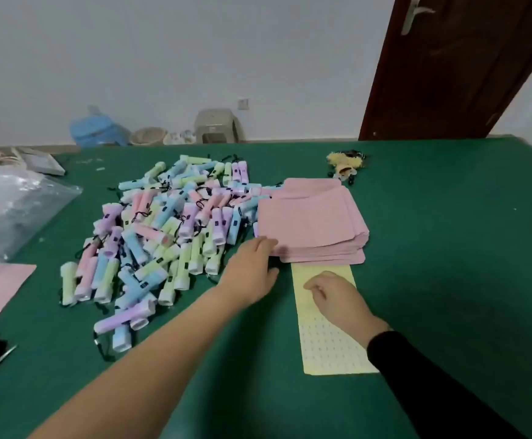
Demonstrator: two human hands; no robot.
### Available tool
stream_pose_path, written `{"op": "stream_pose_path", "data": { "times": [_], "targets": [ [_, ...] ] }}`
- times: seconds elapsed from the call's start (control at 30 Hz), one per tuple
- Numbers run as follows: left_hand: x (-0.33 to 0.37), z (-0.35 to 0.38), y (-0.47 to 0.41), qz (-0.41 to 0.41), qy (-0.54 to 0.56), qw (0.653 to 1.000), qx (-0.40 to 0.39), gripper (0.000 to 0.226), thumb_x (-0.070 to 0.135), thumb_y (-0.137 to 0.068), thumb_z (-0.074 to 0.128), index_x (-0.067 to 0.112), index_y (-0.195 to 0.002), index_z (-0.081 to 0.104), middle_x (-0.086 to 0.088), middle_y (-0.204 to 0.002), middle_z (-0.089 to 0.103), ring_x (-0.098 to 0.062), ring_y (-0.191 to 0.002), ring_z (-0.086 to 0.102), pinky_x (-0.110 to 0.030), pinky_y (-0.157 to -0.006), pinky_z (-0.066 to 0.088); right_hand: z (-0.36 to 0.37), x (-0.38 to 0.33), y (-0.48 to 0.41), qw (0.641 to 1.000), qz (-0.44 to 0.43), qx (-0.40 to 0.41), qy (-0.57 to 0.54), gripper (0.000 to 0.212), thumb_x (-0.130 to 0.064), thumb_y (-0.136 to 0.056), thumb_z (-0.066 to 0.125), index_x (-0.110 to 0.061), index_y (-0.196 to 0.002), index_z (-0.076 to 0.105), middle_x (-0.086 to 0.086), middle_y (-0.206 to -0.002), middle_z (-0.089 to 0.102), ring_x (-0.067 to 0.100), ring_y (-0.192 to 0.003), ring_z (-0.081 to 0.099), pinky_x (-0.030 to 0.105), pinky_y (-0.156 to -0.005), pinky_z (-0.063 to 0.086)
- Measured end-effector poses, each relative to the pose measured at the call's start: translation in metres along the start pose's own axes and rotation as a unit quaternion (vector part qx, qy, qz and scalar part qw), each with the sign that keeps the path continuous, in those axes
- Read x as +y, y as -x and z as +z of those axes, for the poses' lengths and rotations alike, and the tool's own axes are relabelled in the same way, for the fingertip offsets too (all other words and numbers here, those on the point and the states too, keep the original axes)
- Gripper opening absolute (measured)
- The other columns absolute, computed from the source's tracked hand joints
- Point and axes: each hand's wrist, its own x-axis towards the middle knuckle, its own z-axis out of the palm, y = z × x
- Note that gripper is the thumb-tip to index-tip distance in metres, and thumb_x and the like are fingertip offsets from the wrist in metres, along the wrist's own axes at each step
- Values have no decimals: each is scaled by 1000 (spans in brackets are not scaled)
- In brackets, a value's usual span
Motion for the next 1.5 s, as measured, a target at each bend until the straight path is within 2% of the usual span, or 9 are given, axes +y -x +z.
{"op": "stream_pose_path", "data": {
  "times": [0.2,0.5,0.67,0.83,0.97,1.07,1.2,1.33,1.5],
  "targets": [
    [-11,46,-58,68,-81,991,76,62,29,-98,51,20,-154,25,-7,-162,20,-24,-150,13,-51,-117,24,29,17,-26,996,-57,74,-6,28,-20,-96,50,-28,-121,62,-20,-87,45,9,-83,54,32,-82,48],
    [-15,58,-39,42,-28,978,204,31,26,-102,46,30,-126,65,5,-128,65,-23,-117,57,-33,-89,47,37,15,-30,989,-90,112,32,31,-26,-95,53,-23,-123,63,-6,-106,52,15,-96,57,30,-83,47],
    [3,60,-21,-4,-7,969,249,27,24,-101,47,27,-115,70,-1,-110,71,-26,-103,61,-32,-74,44,32,18,-24,970,-41,183,-152,22,-18,-95,53,-23,-111,68,-15,-104,61,-6,-86,53,1,-62,37],
    [8,72,-10,-20,59,961,271,35,10,-98,45,26,-118,69,-2,-112,71,-27,-102,63,-38,-81,52,15,20,-23,914,52,198,-349,11,-15,-93,55,-11,-96,64,0,-88,67,12,-74,64,24,-66,52],
    [-7,74,-4,0,109,947,303,43,-3,-94,44,21,-118,71,-3,-120,70,-25,-112,62,-35,-95,48,6,18,-21,811,63,151,-562,28,-28,-90,63,-14,-113,54,1,-110,64,17,-90,71,28,-71,60],
    [-20,75,7,28,142,937,319,42,-10,-93,44,13,-112,74,-7,-125,67,-25,-121,59,-23,-105,36,7,19,-24,775,72,187,-600,19,-21,-94,58,-17,-113,58,-1,-113,65,18,-93,69,23,-60,58],
    [-24,74,16,54,145,943,294,35,-4,-92,52,15,-110,75,-4,-125,67,-26,-127,54,-30,-113,31,9,26,-22,783,80,211,-579,20,-4,-95,54,-20,-91,66,2,-109,71,14,-93,68,22,-63,58],
    [-12,75,22,37,31,971,233,32,52,-86,65,36,-115,69,16,-136,54,-13,-137,31,-55,-113,20,9,20,-14,800,19,208,-563,23,-4,-96,52,-20,-102,68,-1,-103,75,15,-93,72,34,-83,59],
    [10,67,22,76,121,929,342,19,41,-93,62,30,-105,72,16,-117,66,-13,-118,50,-38,-102,34,13,-3,-6,805,-53,202,-556,26,-3,-97,49,-12,-119,60,9,-111,72,24,-104,69,45,-93,54]
  ]
}}
